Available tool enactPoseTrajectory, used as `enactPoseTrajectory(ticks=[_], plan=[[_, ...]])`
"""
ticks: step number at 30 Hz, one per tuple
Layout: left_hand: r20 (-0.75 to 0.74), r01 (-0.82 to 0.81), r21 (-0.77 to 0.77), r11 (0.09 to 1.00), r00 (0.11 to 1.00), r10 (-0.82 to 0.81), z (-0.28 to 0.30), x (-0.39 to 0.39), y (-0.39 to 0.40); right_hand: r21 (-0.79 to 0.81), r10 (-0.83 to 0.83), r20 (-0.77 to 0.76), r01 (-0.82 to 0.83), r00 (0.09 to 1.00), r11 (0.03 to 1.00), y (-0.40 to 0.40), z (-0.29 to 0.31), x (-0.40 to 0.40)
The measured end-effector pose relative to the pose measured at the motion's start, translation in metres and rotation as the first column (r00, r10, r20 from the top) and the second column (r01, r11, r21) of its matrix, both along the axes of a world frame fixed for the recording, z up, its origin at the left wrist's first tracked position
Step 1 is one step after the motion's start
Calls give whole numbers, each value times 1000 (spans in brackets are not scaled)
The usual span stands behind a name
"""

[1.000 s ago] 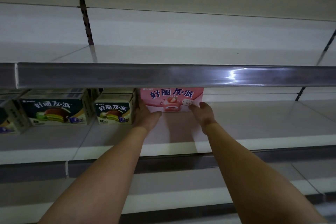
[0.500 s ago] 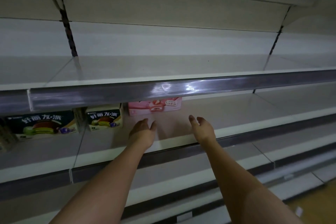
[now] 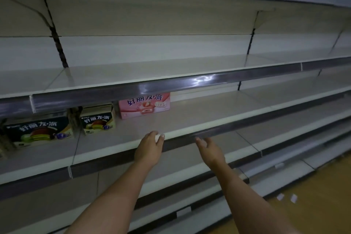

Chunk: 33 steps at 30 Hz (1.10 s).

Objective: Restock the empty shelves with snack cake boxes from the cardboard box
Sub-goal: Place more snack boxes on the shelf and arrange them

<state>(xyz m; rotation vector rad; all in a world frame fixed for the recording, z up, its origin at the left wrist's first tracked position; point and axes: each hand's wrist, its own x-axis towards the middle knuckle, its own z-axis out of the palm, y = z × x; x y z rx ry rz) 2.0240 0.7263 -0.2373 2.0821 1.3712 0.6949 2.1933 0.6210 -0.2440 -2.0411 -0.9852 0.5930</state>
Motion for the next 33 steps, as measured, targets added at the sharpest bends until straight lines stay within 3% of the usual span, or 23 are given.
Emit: enactPoseTrajectory(ticks=[6,13,17,21,27,33], plan=[[-61,123,-33,992,990,-125,-28,19,-47,-61,-59,-46,56,997,997,-70,-31,7],[-134,337,-178,924,922,-362,-65,49,-90,-181,-237,-42,226,971,957,-146,-55,21],[-156,444,-213,870,864,-479,-76,74,-106,-193,-385,-51,369,922,909,-187,-65,21],[-186,533,-267,803,789,-586,-92,98,-132,-285,-495,37,483,868,828,-228,-69,19],[-181,728,-304,614,589,-788,-109,129,-191,-299,-715,101,707,692,641,-296,-85,5],[-141,825,-369,428,405,-903,-128,144,-256,-201,-861,189,877,473,437,-368,-87,-24]])
